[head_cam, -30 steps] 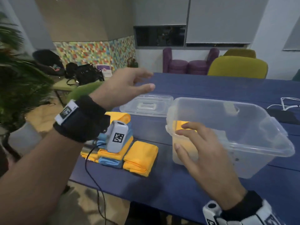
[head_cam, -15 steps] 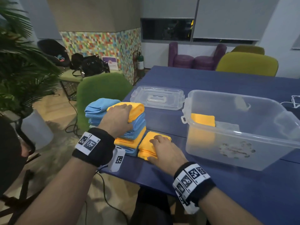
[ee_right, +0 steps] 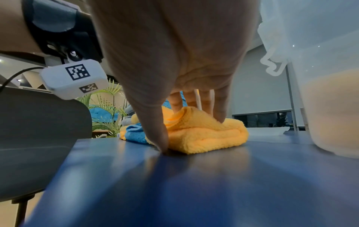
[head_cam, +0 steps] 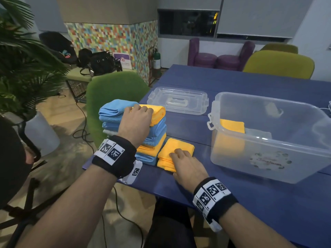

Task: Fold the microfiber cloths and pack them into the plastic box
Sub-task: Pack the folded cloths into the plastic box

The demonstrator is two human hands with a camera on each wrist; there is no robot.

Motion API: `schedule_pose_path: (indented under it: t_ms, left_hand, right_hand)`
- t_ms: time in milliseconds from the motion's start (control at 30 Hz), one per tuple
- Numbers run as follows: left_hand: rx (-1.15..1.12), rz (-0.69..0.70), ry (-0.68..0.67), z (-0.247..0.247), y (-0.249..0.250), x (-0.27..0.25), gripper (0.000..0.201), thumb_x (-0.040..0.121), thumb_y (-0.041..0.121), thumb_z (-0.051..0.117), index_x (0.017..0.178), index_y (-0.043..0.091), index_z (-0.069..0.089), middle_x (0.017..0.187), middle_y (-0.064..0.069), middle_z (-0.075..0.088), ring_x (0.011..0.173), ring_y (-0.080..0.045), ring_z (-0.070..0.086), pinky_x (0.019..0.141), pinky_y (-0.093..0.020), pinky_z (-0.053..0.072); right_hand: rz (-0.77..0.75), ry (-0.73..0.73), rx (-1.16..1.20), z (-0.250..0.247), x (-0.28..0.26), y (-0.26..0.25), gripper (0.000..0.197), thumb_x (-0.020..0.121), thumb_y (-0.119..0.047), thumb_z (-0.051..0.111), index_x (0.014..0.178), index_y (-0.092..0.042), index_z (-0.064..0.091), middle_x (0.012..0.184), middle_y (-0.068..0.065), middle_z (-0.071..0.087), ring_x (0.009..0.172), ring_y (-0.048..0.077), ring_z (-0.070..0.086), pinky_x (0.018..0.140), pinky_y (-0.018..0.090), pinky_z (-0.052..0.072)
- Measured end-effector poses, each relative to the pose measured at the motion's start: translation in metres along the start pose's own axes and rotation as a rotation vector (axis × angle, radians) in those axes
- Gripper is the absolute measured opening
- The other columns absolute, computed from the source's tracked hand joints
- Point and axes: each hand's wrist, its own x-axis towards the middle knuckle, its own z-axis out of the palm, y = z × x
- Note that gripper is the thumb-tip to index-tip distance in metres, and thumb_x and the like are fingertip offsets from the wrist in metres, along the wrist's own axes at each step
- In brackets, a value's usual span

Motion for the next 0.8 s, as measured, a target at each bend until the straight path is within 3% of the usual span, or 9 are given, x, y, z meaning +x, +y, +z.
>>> schedule_pose_path:
  t_ms: [167, 433, 533, 667, 800]
  left_hand:
    - [-0.059, -0.033, 0.106, 0.001, 0.001, 0.0, 0.032, 0.095, 0.01, 0.054, 0.126, 0.015, 0.059, 0.122, -0.005, 0.068, 0.119, -0.028, 0.06, 0.109, -0.042, 0.034]
    - [-0.242, -0.068, 0.309, -0.015, 0.007, 0.0, 0.023, 0.092, 0.013, 0.061, 0.114, 0.011, 0.065, 0.107, -0.008, 0.072, 0.102, -0.033, 0.064, 0.093, -0.043, 0.04]
    - [-0.281, -0.028, 0.399, -0.026, 0.014, -0.003, 0.02, 0.093, 0.02, 0.064, 0.112, 0.012, 0.064, 0.102, -0.006, 0.071, 0.095, -0.032, 0.063, 0.085, -0.043, 0.042]
    - [-0.293, 0.083, 0.501, -0.03, 0.038, -0.012, 0.028, 0.085, 0.016, 0.069, 0.112, 0.009, 0.066, 0.096, -0.007, 0.07, 0.09, -0.033, 0.063, 0.077, -0.043, 0.041]
    - [-0.29, 0.179, 0.467, -0.009, 0.067, -0.022, 0.032, 0.077, 0.014, 0.069, 0.108, 0.011, 0.068, 0.095, -0.004, 0.072, 0.089, -0.031, 0.064, 0.076, -0.041, 0.041]
  right_hand:
    - [-0.005, 0.018, -0.034, 0.005, 0.002, 0.001, 0.054, 0.091, -0.009, 0.062, 0.14, -0.014, 0.041, 0.139, 0.007, 0.044, 0.126, 0.029, 0.046, 0.095, 0.041, 0.049]
    - [0.02, 0.056, 0.003, 0.005, -0.006, 0.001, 0.057, 0.089, -0.012, 0.066, 0.14, -0.016, 0.042, 0.147, 0.008, 0.037, 0.135, 0.029, 0.037, 0.099, 0.04, 0.046]
    - [0.079, 0.098, 0.041, 0.001, -0.016, -0.001, 0.049, 0.094, -0.019, 0.06, 0.14, -0.018, 0.044, 0.151, 0.008, 0.033, 0.137, 0.029, 0.034, 0.102, 0.04, 0.046]
    - [0.097, 0.054, 0.099, -0.003, -0.029, 0.001, 0.055, 0.096, -0.031, 0.061, 0.146, -0.018, 0.039, 0.152, 0.006, 0.028, 0.138, 0.026, 0.033, 0.105, 0.041, 0.043]
    - [0.038, -0.017, 0.108, -0.005, -0.036, 0.006, 0.061, 0.098, -0.03, 0.06, 0.151, -0.017, 0.034, 0.155, 0.005, 0.028, 0.141, 0.026, 0.032, 0.105, 0.042, 0.043]
